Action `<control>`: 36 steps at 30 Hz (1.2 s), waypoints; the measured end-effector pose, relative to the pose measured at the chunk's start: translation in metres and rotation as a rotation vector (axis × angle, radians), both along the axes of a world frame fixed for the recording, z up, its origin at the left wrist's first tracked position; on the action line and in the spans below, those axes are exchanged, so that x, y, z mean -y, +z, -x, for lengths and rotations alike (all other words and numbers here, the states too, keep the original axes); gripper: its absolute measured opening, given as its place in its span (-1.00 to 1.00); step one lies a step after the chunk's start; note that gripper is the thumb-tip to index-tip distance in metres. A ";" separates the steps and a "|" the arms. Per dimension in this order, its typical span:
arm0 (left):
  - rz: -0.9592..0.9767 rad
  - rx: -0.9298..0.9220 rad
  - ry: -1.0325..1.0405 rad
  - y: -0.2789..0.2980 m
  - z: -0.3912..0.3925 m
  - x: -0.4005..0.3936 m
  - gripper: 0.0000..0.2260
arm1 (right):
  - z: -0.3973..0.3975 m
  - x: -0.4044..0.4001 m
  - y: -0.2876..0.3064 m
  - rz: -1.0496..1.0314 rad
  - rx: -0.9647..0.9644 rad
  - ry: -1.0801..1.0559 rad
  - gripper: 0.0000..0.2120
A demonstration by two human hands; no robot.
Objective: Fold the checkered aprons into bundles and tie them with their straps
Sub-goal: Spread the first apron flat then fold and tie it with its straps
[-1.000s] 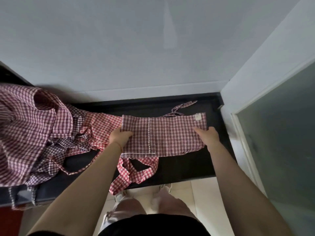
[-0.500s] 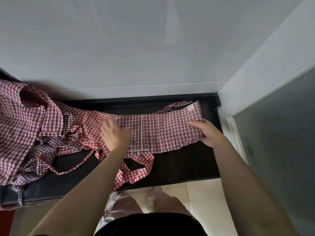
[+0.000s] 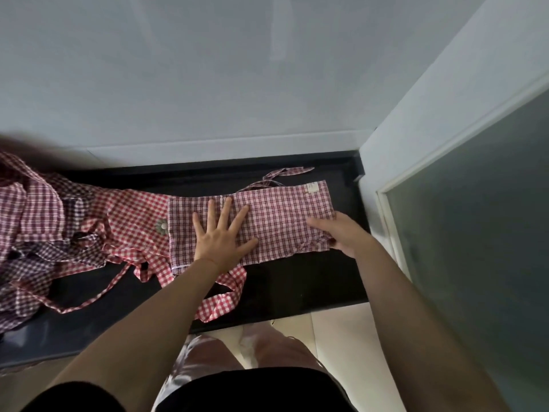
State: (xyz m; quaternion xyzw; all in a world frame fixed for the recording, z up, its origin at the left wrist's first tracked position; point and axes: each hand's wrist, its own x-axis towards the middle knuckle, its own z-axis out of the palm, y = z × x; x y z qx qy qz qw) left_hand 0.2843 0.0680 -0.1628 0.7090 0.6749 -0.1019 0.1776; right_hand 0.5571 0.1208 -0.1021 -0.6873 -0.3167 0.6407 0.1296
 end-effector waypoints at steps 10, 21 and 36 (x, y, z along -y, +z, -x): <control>0.013 0.015 0.022 0.005 -0.003 -0.002 -0.11 | 0.052 0.014 0.000 -0.872 1.055 0.259 -0.70; -0.044 -0.010 -0.002 -0.009 0.000 0.003 -0.12 | 0.040 0.026 -0.081 -0.730 0.966 0.776 -0.41; -0.049 -0.057 -0.041 0.024 -0.024 -0.004 -0.09 | 0.024 -0.021 -0.008 0.019 0.337 -0.052 -0.51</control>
